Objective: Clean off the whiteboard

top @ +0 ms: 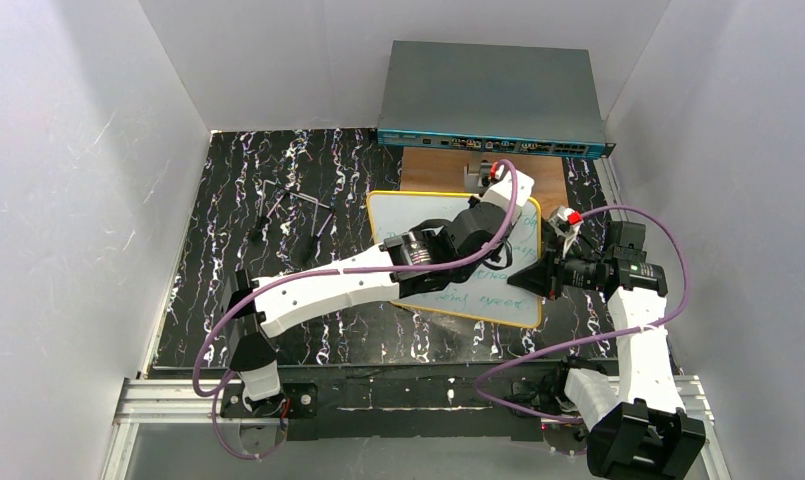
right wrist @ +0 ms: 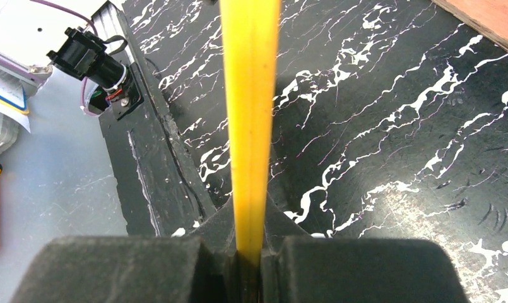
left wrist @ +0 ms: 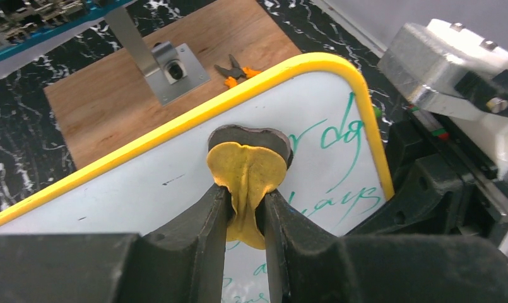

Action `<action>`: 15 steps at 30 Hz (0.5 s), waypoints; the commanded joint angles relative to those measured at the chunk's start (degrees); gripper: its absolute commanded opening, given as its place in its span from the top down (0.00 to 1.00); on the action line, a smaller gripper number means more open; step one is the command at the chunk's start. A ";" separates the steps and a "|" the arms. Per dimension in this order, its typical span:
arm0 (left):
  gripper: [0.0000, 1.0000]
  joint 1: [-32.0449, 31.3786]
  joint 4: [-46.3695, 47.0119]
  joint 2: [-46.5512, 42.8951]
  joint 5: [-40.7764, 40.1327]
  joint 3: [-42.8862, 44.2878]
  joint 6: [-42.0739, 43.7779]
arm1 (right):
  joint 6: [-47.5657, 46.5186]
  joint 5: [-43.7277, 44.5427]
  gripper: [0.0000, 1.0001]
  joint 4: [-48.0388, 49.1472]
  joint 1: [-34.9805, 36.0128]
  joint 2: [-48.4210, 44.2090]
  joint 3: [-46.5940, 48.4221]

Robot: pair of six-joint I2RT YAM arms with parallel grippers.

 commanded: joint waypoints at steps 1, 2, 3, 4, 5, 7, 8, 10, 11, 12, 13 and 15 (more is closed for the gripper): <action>1.00 1.20 -1.83 0.92 -8.91 1.55 5.23 | 2.74 -4.96 0.99 6.43 0.52 -2.02 0.28; 1.00 1.86 -1.82 0.58 -9.02 0.94 5.06 | 3.52 -4.60 0.99 6.86 0.53 -2.02 0.22; 1.00 2.59 -1.42 -0.10 -8.70 -0.06 4.66 | 4.03 -4.39 0.99 7.22 0.53 -2.14 0.20; 1.00 3.22 -0.68 -0.80 -8.15 -1.33 4.37 | 4.51 -4.29 0.99 7.58 0.51 -2.30 0.12; 1.00 3.46 -0.29 -1.28 -7.66 -1.70 4.12 | 5.03 -4.12 0.99 8.03 0.48 -2.47 -0.01; 1.00 3.38 -0.33 -1.27 -4.98 -1.20 3.66 | 6.46 -3.79 0.99 9.10 0.52 -2.72 -0.38; 1.00 3.15 -0.02 -1.32 -3.31 -1.05 3.29 | 6.90 -3.78 0.99 9.32 0.52 -2.74 -0.41; 1.00 1.83 0.62 -0.70 -0.35 -0.49 4.02 | 7.53 -3.87 0.99 9.89 0.53 -2.58 -0.49; 1.00 1.18 0.74 -0.08 0.63 -0.01 4.65 | 7.79 -3.87 0.99 9.97 0.53 -2.55 -0.50; 1.00 0.42 0.69 0.49 1.38 0.64 5.38 | 8.00 -3.82 0.99 10.09 0.60 -2.40 -0.44; 1.00 -0.18 0.76 1.06 1.50 0.95 5.65 | 8.37 -3.67 0.99 10.15 0.61 -2.34 -0.42; 1.00 -0.66 0.68 1.90 1.68 1.30 5.37 | 8.66 -3.45 0.99 10.23 0.68 -2.29 -0.29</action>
